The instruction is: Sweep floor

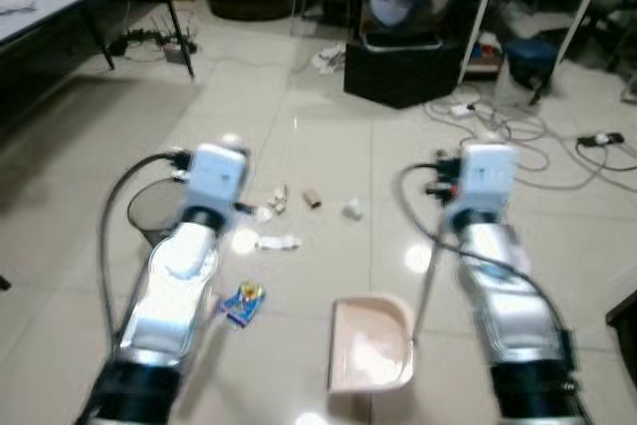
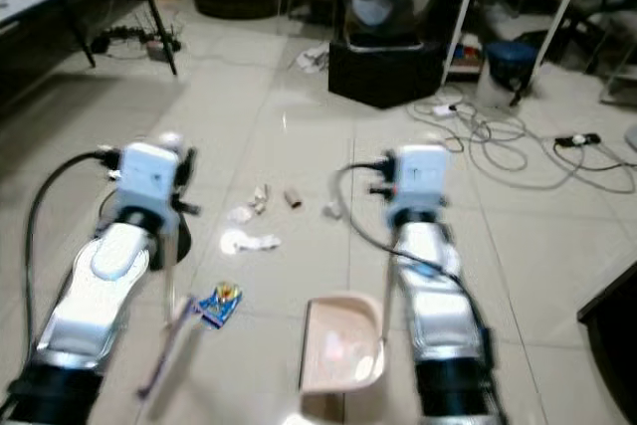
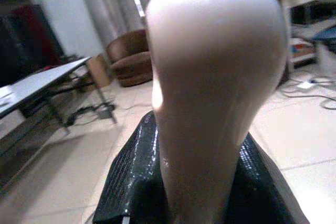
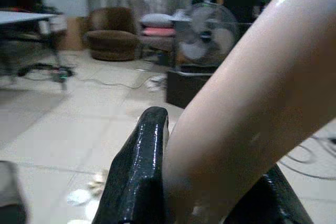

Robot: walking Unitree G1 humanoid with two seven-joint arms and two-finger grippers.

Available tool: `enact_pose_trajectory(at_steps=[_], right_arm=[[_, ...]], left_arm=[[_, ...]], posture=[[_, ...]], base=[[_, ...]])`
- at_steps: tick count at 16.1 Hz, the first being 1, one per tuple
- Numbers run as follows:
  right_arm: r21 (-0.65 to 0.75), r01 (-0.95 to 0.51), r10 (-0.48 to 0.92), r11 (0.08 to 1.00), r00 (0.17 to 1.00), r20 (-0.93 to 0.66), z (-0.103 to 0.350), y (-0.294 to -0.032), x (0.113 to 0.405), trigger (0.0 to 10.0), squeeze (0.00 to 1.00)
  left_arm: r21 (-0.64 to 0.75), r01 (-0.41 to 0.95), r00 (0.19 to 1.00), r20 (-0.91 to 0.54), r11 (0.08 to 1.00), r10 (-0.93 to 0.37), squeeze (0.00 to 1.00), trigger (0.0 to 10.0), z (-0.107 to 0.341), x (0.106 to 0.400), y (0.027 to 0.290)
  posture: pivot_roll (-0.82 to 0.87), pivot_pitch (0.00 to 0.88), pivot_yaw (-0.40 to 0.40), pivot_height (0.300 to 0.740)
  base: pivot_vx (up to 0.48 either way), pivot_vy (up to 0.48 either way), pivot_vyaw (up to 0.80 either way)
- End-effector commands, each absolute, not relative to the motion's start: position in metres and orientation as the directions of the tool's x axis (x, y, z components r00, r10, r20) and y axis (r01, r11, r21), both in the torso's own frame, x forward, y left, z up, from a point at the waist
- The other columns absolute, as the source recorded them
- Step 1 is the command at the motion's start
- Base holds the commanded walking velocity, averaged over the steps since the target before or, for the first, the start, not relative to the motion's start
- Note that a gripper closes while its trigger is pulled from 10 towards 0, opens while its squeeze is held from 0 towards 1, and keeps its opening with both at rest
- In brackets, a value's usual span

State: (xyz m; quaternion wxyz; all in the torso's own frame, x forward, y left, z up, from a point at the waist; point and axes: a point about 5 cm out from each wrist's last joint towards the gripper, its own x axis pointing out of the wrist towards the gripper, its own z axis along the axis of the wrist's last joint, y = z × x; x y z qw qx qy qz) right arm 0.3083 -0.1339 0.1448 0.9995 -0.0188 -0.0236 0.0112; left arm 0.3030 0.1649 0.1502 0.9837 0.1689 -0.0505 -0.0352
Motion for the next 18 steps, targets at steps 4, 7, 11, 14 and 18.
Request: enact_pose_trajectory(at_steps=[4, 7, 11, 14, 18], right_arm=[[-0.019, -0.025, 0.026, 1.0, 0.996, 0.085, 0.1561, -0.1349, 0.3121, 10.0, 0.0], [-0.022, -0.024, 0.026, 0.999, 0.996, 0.082, 0.1559, -0.1349, 0.3124, 10.0, 0.0], [-0.027, -0.03, 0.032, 0.999, 0.997, 0.074, 0.1541, -0.1351, 0.3108, 10.0, 0.0], [-0.027, -0.026, 0.028, 0.999, 0.997, 0.07, 0.1536, -0.1352, 0.3106, 10.0, 0.0], [-0.026, -0.021, 0.023, 0.999, 0.997, 0.068, 0.1532, -0.1353, 0.3103, 10.0, 0.0]], left_arm=[[0.356, 0.042, 0.988, 0.126, 0.934, -0.092, 0.0, 10.0, 0.1582, 0.3047, 0.1619], [0.354, 0.045, 0.988, 0.122, 0.934, -0.094, 0.0, 10.0, 0.1567, 0.304, 0.1616], [0.349, 0.044, 0.99, 0.109, 0.936, -0.087, 0.0, 10.0, 0.1534, 0.3013, 0.1612], [0.346, 0.045, 0.99, 0.109, 0.937, -0.087, 0.0, 10.0, 0.1533, 0.3008, 0.1609], [0.402, 0.05, 0.987, 0.121, 0.914, -0.108, 0.0, 10.0, 0.1542, 0.2998, 0.1568]], posture=[[-0.04, 0.0, 0.046, 0.74], [-0.04, 0.0, 0.046, 0.74], [-0.04, 0.0, 0.044, 0.74], [-0.04, 0.0, 0.044, 0.74], [-0.04, 0.0, 0.048, 0.74]], base=[[0.0, 0.337, 0.0], [0.0, 0.336, 0.0], [0.0, 0.334, 0.0], [0.0, 0.336, 0.0], [0.0, -0.36, 0.0]])
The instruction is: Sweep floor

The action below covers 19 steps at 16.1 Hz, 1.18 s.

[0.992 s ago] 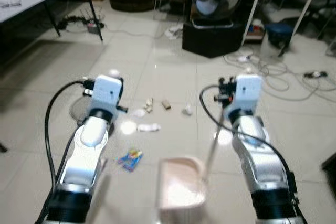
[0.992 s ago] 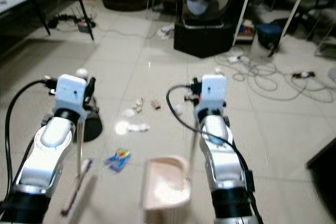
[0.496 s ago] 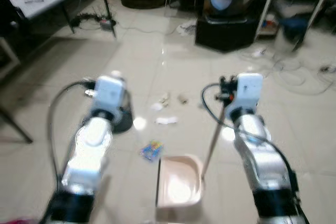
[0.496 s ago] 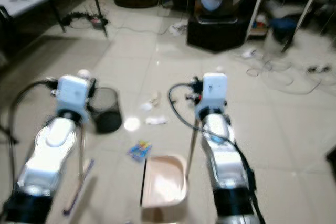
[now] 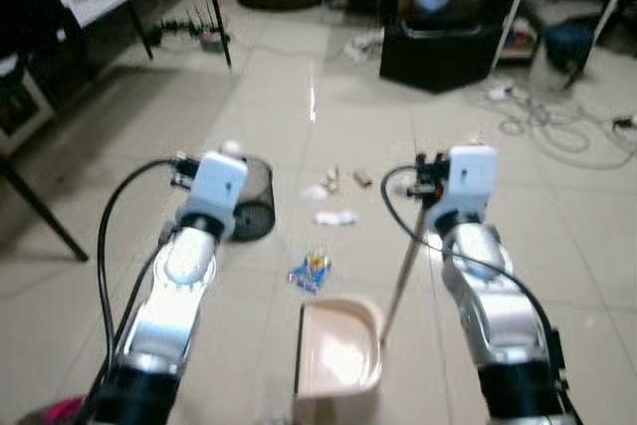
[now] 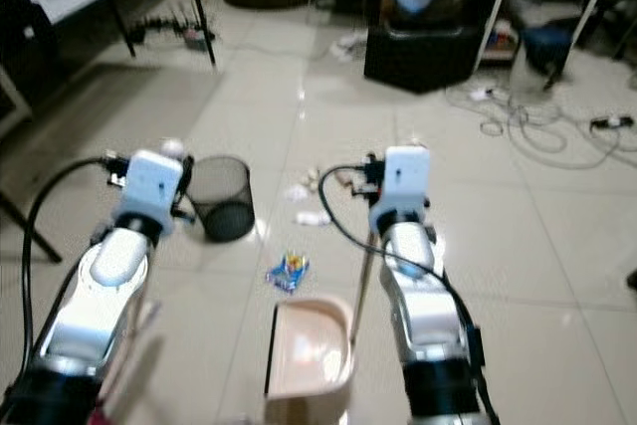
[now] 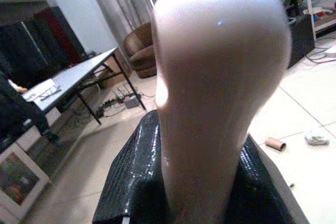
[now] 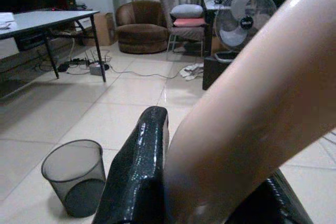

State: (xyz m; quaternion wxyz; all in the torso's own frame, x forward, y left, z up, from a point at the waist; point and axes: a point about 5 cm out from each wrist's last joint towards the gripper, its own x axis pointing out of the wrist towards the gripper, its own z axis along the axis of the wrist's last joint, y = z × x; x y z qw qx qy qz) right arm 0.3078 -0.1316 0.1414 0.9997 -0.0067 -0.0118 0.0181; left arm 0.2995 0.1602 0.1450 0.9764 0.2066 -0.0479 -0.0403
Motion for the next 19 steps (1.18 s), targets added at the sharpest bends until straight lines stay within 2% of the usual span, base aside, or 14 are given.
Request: enact_pose_trajectory(at_steps=[1, 2, 5, 7, 8, 10, 15, 19], right_arm=[[-0.025, -0.02, 0.021, 0.999, 0.997, 0.068, 0.153, -0.136, 0.31, 10.0, 0.0], [-0.029, -0.019, 0.021, 0.999, 0.997, 0.071, 0.154, -0.136, 0.309, 10.0, 0.0], [-0.074, -0.014, 0.021, 0.997, 0.996, 0.091, 0.156, -0.137, 0.309, 10.0, 0.0], [-0.071, -0.016, 0.022, 0.997, 0.996, 0.089, 0.156, -0.137, 0.309, 10.0, 0.0], [0.013, -0.01, 0.009, 1.0, 0.997, 0.079, 0.155, -0.138, 0.309, 10.0, 0.0], [0.007, -0.015, 0.014, 1.0, 0.997, 0.078, 0.155, -0.138, 0.309, 10.0, 0.0], [-0.01, -0.003, 0.004, 1.0, 0.998, 0.068, 0.153, -0.141, 0.309, 10.0, 0.0], [-0.082, 0.005, 0.003, 0.997, 0.996, 0.094, 0.155, -0.14, 0.31, 10.0, 0.0]], left_arm=[[0.404, 0.051, 0.986, 0.124, 0.913, -0.11, 0.0, 10.0, 0.155, 0.3, 0.156], [0.343, 0.072, 0.986, 0.12, 0.937, -0.119, 0.0, 10.0, 0.155, 0.3, 0.154], [0.419, 0.115, 0.979, 0.108, 0.901, -0.175, 0.0, 10.0, 0.154, 0.301, 0.145], [0.388, 0.113, 0.979, 0.112, 0.915, -0.169, 0.0, 10.0, 0.154, 0.3, 0.145], [0.362, 0.102, 0.979, 0.13, 0.926, -0.159, 0.0, 10.0, 0.157, 0.3, 0.146], [0.358, 0.097, 0.979, 0.132, 0.929, -0.153, 0.0, 10.0, 0.158, 0.301, 0.146], [0.337, 0.094, 0.983, 0.115, 0.937, -0.14, 0.0, 10.0, 0.155, 0.301, 0.147], [0.293, 0.048, 0.991, 0.109, 0.955, -0.083, 0.0, 10.0, 0.15, 0.3, 0.154]], posture=[[-0.04, 0.0, 0.049, 0.74], [-0.04, 0.0, 0.049, 0.74], [-0.04, 0.0, 0.049, 0.74], [-0.04, 0.0, 0.052, 0.74], [-0.05, 0.0, 0.052, 0.74], [-0.05, 0.0, 0.052, 0.74], [-0.05, 0.0, 0.052, 0.74], [-0.05, 0.0, 0.051, 0.74]], base=[[0.0, -0.48, 0.0], [0.0, 0.0, 0.0], [0.0, 0.0, 0.0], [0.0, 0.0, 0.0], [0.0, 0.0, 0.0], [0.0, 0.0, 0.0], [0.145, 0.0, -0.71], [0.243, 0.0, 0.0]])
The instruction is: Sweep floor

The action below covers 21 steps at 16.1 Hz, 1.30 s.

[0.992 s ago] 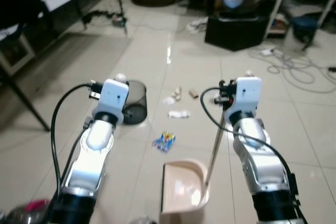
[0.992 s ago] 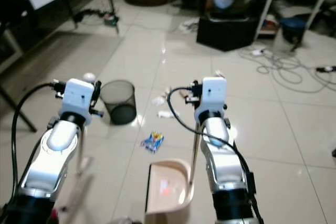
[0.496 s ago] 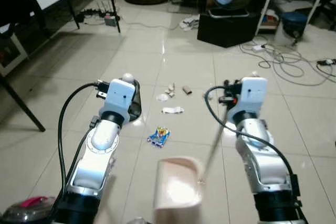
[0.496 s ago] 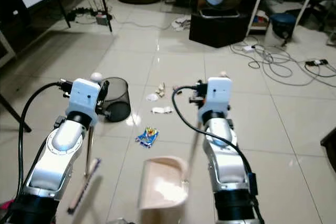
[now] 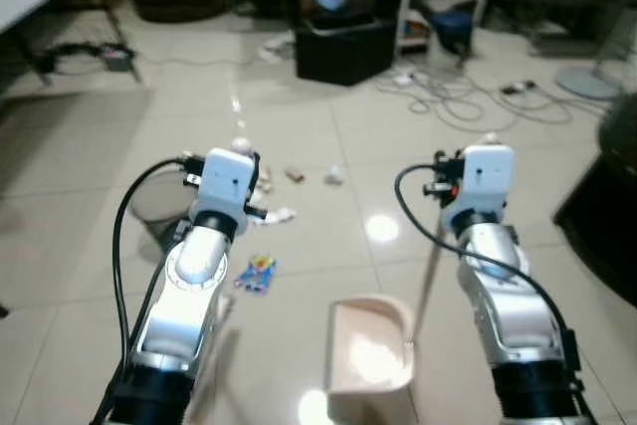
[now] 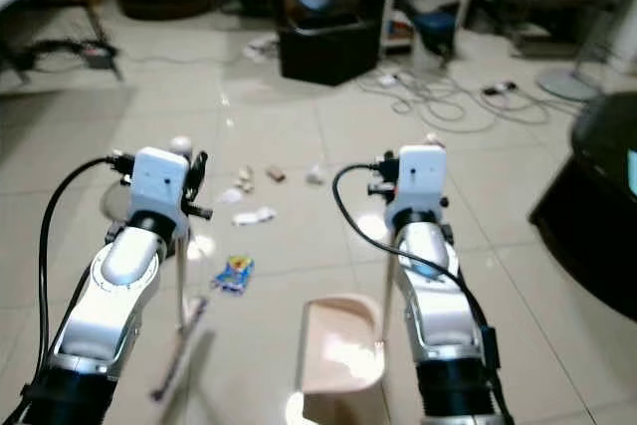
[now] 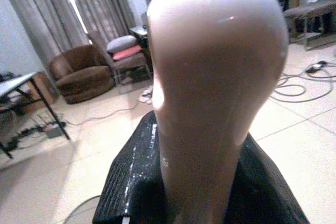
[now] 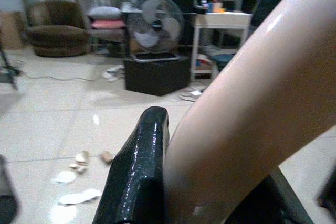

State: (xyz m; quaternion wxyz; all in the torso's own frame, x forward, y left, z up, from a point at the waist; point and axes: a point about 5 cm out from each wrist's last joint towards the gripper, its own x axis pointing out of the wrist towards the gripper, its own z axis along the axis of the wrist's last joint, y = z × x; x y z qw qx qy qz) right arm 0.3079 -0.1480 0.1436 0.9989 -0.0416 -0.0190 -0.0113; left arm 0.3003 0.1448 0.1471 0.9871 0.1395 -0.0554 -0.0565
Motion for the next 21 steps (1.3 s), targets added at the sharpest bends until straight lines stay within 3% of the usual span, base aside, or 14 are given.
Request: enact_pose_trajectory(at_steps=[1, 6, 9, 11, 21], right_arm=[[-0.08, 0.006, 0.002, 0.997, 0.995, 0.095, 0.1547, -0.1404, 0.3102, 10.0, 0.0], [-0.06, -0.016, 0.021, 0.998, 0.996, 0.092, 0.1541, -0.1417, 0.31, 10.0, 0.0], [-0.118, -0.044, 0.056, 0.992, 0.993, 0.101, 0.1555, -0.1381, 0.3102, 10.0, 0.0], [-0.113, -0.037, 0.048, 0.993, 0.994, 0.101, 0.1554, -0.1387, 0.3106, 10.0, 0.0], [0.002, 0.016, -0.016, 1.0, 0.999, 0.051, 0.1494, -0.1446, 0.3101, 10.0, 0.0]], left_arm=[[0.285, 0.031, 0.992, 0.11, 0.958, -0.065, 0.0, 10.0, 0.1492, 0.3003, 0.1565], [0.286, -0.008, 0.992, 0.122, 0.958, -0.028, 0.0, 10.0, 0.1484, 0.3005, 0.1607], [0.283, -0.007, 0.992, 0.119, 0.959, -0.028, 0.0, 10.0, 0.1477, 0.301, 0.1603], [0.281, -0.005, 0.992, 0.12, 0.96, -0.031, 0.0, 10.0, 0.1479, 0.3016, 0.1597], [0.281, 0.01, 0.992, 0.12, 0.96, -0.045, 0.0, 10.0, 0.1463, 0.3021, 0.1583]], posture=[[-0.05, 0.0, 0.051, 0.74], [-0.05, 0.0, 0.05, 0.74], [-0.05, 0.0, 0.05, 0.74], [-0.05, 0.0, 0.049, 0.74], [-0.05, 0.0, 0.049, 0.74]], base=[[0.244, 0.0, 0.0], [0.242, 0.0, 0.0], [0.268, 0.0, 0.0], [0.311, 0.0, 0.73], [0.325, 0.0, 0.0]])
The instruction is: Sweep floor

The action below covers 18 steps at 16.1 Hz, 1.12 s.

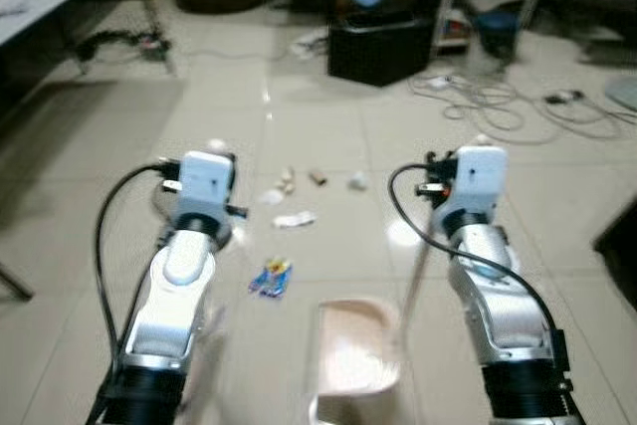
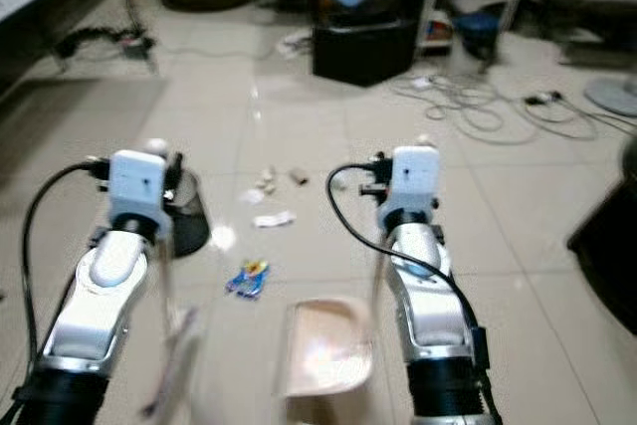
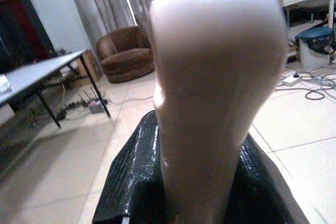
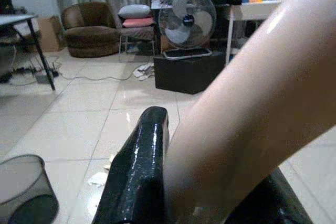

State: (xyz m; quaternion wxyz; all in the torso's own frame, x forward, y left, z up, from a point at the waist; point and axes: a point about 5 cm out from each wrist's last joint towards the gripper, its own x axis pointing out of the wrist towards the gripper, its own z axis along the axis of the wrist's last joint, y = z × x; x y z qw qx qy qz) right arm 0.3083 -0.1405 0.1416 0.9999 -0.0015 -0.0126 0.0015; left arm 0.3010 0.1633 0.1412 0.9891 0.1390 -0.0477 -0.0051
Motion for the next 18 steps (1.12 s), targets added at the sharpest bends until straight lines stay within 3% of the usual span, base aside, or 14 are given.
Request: enact_pose_trajectory(at_steps=[1, 10, 18], right_arm=[[-0.025, -0.002, 0.004, 1.0, 0.998, 0.064, 0.1499, -0.1433, 0.3094, 10.0, 0.0], [-0.126, -0.044, 0.054, 0.991, 0.995, 0.079, 0.1504, -0.1381, 0.3089, 10.0, 0.0], [-0.094, 0.005, 0.002, 0.996, 0.997, 0.079, 0.1481, -0.1454, 0.3084, 10.0, 0.0]], left_arm=[[0.281, 0.012, 0.992, 0.12, 0.96, -0.048, 0.0, 10.0, 0.146, 0.3013, 0.1576], [0.276, 0.024, 0.991, 0.122, 0.961, -0.06, 0.0, 10.0, 0.1436, 0.3004, 0.1553], [0.273, 0.034, 0.991, 0.113, 0.961, -0.068, 0.0, 10.0, 0.1403, 0.3004, 0.1535]], posture=[[-0.06, 0.0, 0.049, 0.74], [-0.06, 0.0, 0.045, 0.74], [-0.07, 0.0, 0.049, 0.74]], base=[[0.341, 0.0, 0.0], [0.368, 0.0, 0.11], [0.374, 0.0, 0.07]])
